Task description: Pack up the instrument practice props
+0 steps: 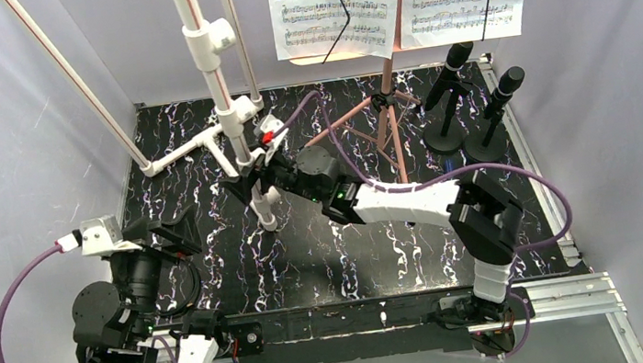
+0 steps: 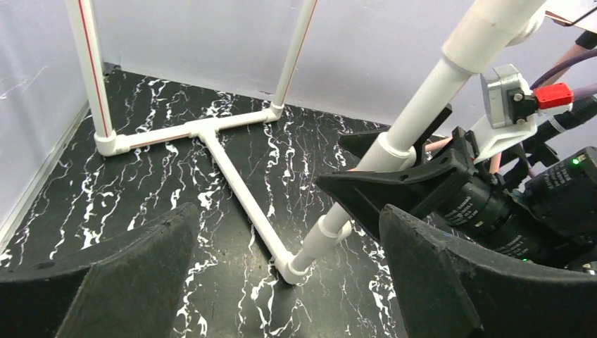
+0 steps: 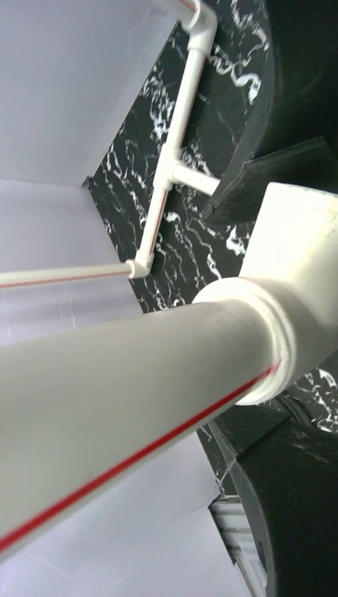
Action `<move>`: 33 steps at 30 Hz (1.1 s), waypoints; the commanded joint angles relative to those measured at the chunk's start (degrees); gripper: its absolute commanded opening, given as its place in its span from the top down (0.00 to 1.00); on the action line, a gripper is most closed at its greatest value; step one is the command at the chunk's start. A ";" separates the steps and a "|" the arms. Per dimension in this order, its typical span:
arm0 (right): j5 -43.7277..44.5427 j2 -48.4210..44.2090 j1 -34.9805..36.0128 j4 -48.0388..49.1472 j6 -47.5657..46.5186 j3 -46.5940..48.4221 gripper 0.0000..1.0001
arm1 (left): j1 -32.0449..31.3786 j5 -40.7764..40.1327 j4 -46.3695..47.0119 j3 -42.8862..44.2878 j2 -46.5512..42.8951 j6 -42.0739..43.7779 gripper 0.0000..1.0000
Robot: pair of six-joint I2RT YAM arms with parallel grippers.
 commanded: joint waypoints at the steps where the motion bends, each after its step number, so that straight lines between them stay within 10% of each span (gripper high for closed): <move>1: -2.84 2.88 1.53 3.01 0.90 6.82 0.02 | -0.17 -2.07 -5.71 3.61 3.35 -1.51 0.02; 24: 13.52 -34.79 1.61 -15.81 -8.27 -18.91 0.01 | -0.74 24.14 2.86 20.47 29.73 -1.12 0.02; 33: 20.88 -46.97 1.61 -23.59 -11.50 -24.22 0.01 | -8.54 11.13 2.84 22.29 37.04 5.87 0.02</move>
